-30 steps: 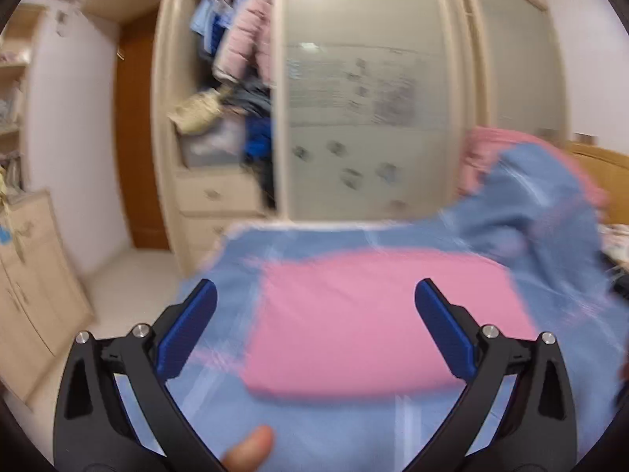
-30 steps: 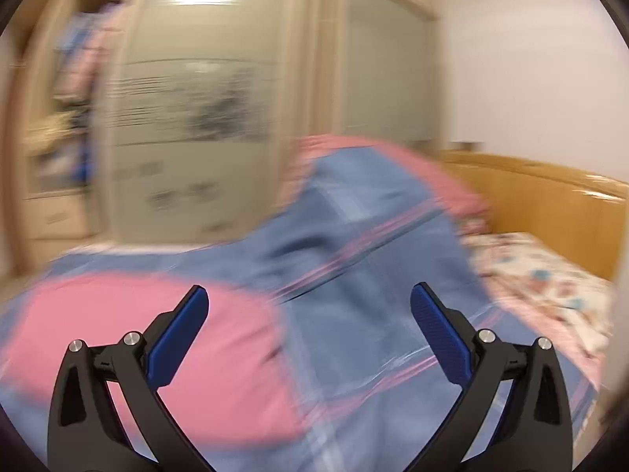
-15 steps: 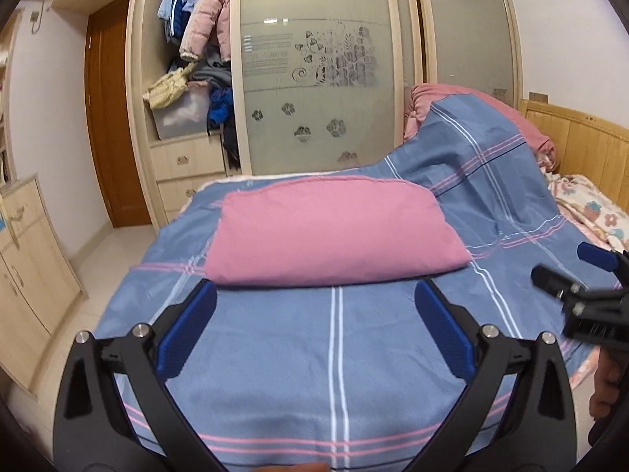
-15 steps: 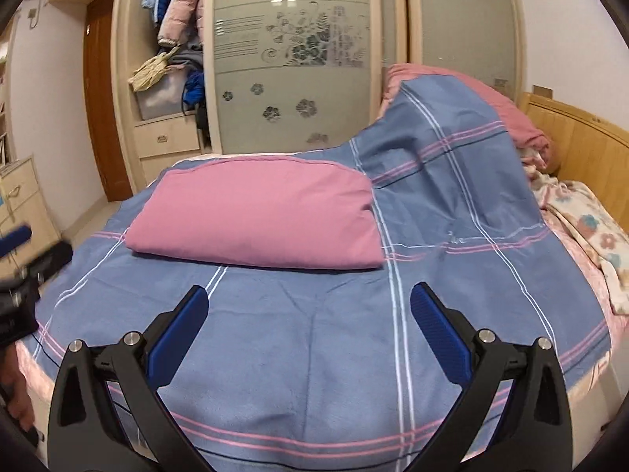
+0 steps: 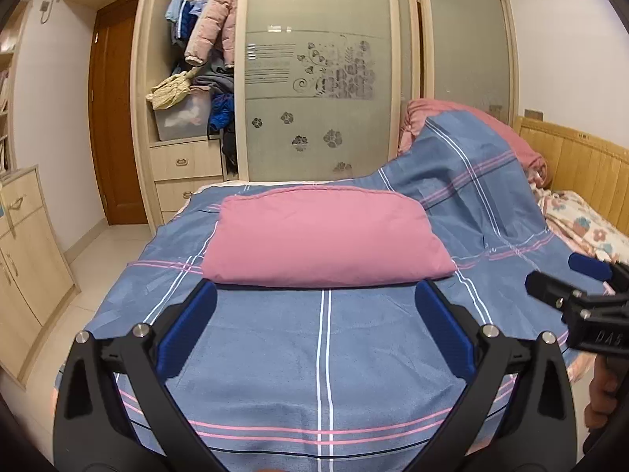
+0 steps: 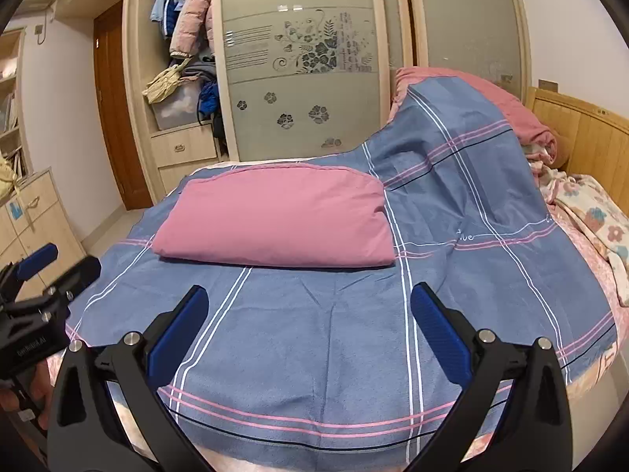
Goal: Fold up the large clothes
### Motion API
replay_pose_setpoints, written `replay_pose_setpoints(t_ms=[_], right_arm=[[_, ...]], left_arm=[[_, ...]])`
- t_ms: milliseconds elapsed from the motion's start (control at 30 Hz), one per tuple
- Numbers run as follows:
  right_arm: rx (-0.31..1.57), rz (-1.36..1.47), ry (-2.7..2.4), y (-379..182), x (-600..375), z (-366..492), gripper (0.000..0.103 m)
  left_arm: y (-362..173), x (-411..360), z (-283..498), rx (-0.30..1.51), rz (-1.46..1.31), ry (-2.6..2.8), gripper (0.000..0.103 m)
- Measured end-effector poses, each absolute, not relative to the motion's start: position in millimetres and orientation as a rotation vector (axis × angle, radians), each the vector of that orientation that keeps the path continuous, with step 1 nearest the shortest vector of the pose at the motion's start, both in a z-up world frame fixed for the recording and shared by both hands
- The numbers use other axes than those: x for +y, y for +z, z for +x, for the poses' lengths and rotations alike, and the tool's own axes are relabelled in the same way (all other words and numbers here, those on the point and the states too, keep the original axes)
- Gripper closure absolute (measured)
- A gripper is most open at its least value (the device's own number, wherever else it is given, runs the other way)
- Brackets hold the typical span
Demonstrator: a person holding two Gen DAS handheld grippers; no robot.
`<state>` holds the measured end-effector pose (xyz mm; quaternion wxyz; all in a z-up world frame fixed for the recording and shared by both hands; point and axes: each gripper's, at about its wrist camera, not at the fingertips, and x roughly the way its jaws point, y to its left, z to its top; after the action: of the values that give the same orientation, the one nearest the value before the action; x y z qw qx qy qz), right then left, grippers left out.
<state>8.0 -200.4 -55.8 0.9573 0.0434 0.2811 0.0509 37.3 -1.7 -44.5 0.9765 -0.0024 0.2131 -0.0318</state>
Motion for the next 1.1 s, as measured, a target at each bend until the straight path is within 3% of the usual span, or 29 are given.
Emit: replay_pose_setpoints(t_ms=[1100], right_arm=[[0.64,0.101,0.104,-68,-196,18,0.001]], left_arm=[[-46,-8,39,0.438,0.032,-0.083,0.002]])
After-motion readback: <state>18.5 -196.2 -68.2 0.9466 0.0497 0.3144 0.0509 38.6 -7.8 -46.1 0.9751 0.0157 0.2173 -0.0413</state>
